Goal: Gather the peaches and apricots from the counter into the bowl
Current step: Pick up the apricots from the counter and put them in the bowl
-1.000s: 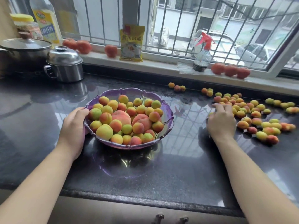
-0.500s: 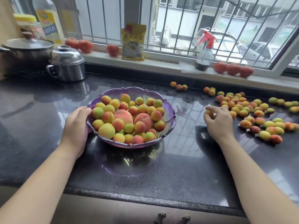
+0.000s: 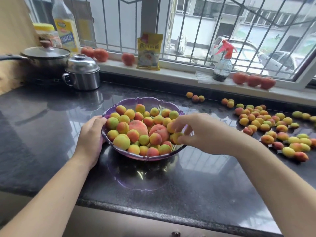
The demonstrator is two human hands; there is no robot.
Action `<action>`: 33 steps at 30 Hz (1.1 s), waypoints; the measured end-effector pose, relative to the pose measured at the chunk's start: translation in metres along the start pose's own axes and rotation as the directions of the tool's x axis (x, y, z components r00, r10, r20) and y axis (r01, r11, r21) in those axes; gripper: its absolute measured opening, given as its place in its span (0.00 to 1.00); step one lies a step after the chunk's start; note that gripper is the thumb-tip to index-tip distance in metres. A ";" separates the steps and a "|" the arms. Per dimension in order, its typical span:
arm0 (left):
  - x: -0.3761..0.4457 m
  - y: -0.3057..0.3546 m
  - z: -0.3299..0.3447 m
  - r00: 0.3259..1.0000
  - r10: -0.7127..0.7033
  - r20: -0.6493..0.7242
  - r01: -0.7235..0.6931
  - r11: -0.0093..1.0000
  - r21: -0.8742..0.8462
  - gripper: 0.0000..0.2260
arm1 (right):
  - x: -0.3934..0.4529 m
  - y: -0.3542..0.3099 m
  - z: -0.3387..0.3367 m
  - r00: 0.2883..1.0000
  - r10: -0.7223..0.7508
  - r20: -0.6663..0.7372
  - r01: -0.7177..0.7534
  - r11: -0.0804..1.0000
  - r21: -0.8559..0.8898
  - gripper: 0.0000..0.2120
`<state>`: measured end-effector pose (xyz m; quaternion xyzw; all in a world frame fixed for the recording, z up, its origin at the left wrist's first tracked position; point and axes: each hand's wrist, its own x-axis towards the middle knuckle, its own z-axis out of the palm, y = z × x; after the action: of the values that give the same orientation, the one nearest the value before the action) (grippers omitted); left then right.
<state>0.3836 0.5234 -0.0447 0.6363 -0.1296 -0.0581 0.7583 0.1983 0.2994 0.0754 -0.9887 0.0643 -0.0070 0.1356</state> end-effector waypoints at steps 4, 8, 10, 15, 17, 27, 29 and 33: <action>0.001 0.000 -0.001 1.000 -0.002 0.010 0.002 1.000 0.017 0.12 | 0.008 -0.013 -0.002 0.997 0.035 0.068 -0.026 0.992 -0.123 0.07; -0.001 0.001 -0.001 1.000 -0.004 0.016 0.004 1.000 0.002 0.12 | 0.018 -0.016 0.001 0.995 0.034 0.092 -0.015 0.979 -0.203 0.10; -0.001 0.001 0.000 1.000 0.008 0.012 -0.008 1.000 0.007 0.11 | 0.021 -0.016 0.005 0.994 0.045 0.103 -0.022 0.976 -0.218 0.11; 0.001 -0.001 0.001 1.000 0.003 0.011 -0.003 1.000 -0.025 0.11 | 0.022 -0.014 0.001 0.991 0.032 0.131 -0.005 0.980 -0.199 0.05; 0.002 -0.002 0.000 1.000 -0.008 0.012 0.008 0.999 -0.039 0.12 | 0.023 -0.015 -0.001 0.991 0.025 0.129 0.000 0.981 -0.193 0.06; 0.003 -0.004 0.000 1.000 0.000 -0.021 -0.001 0.999 -0.041 0.10 | 0.031 0.044 -0.005 0.878 0.271 -0.395 -0.122 0.924 0.362 0.06; 0.003 -0.004 0.000 1.000 -0.001 -0.030 0.000 0.999 -0.035 0.10 | 0.047 0.079 0.012 0.810 0.398 -0.430 -0.228 0.891 0.393 0.06; 0.003 -0.003 0.004 0.999 0.010 -0.035 -0.012 0.998 -0.065 0.12 | 0.091 0.134 0.053 0.807 0.448 -0.385 -0.380 0.892 0.243 0.12</action>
<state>0.3859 0.5182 -0.0466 0.6114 -0.1179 -0.0471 0.7811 0.2731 0.1735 -0.0124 -0.9104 0.3065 -0.2005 0.1923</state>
